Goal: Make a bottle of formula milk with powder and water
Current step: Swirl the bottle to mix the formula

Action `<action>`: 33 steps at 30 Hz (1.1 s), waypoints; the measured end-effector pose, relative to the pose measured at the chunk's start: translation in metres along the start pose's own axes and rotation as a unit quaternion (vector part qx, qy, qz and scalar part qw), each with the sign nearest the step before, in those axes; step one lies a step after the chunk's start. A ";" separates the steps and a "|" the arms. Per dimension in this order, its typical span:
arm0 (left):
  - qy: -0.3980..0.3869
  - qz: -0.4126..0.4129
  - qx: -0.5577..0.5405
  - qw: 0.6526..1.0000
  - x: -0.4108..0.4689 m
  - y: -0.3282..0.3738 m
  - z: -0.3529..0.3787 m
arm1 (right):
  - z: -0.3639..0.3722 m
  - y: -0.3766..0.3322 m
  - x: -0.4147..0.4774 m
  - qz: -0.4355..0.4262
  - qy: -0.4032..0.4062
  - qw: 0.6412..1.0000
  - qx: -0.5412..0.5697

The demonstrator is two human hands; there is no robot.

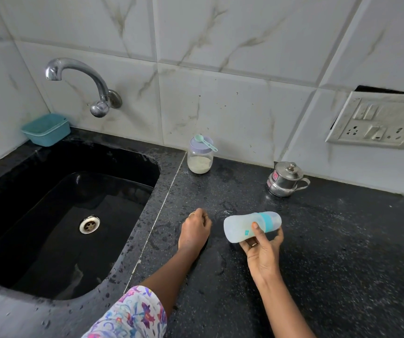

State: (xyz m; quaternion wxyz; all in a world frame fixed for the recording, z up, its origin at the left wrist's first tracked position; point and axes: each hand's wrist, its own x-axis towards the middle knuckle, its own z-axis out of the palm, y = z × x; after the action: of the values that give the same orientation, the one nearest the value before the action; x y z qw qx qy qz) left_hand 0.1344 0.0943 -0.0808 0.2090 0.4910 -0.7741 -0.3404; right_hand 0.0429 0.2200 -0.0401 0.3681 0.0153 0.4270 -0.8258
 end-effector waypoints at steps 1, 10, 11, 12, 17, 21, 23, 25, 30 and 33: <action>0.000 0.001 0.001 1.000 0.000 0.000 0.000 | 0.000 0.000 0.000 0.002 -0.008 1.000 -0.016; 0.000 0.001 0.003 1.000 0.000 0.000 0.000 | -0.001 -0.002 0.001 0.000 -0.005 1.000 -0.021; -0.001 0.000 0.004 1.000 0.000 0.000 0.000 | -0.001 -0.002 -0.001 -0.002 -0.018 0.999 -0.048; 0.000 0.000 0.004 1.000 0.000 0.000 0.000 | -0.001 -0.002 -0.002 -0.005 -0.026 0.997 -0.069; 0.004 0.001 0.004 1.000 -0.001 0.000 0.000 | -0.004 0.003 0.001 -0.007 0.005 1.000 -0.004; 0.002 -0.001 0.003 1.000 0.000 0.000 0.000 | -0.003 0.002 -0.002 -0.013 -0.033 0.997 -0.070; 0.001 0.000 0.005 1.000 0.000 0.000 0.000 | -0.002 -0.001 -0.002 -0.017 -0.025 0.998 -0.059; 0.001 0.001 0.008 1.000 0.000 0.000 0.000 | -0.004 0.000 0.001 -0.016 -0.001 1.000 -0.011; -0.001 -0.002 0.004 1.000 0.000 0.001 0.000 | -0.002 -0.001 -0.001 -0.015 -0.031 0.997 -0.073; -0.002 0.000 0.007 1.000 0.000 0.001 -0.001 | 0.000 -0.004 0.001 -0.021 -0.026 0.998 -0.060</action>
State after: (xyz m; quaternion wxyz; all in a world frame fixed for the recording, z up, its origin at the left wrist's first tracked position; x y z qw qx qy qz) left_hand 0.1345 0.0944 -0.0794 0.2041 0.4914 -0.7770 -0.3364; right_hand 0.0399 0.2214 -0.0377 0.3615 -0.0374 0.4667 -0.8063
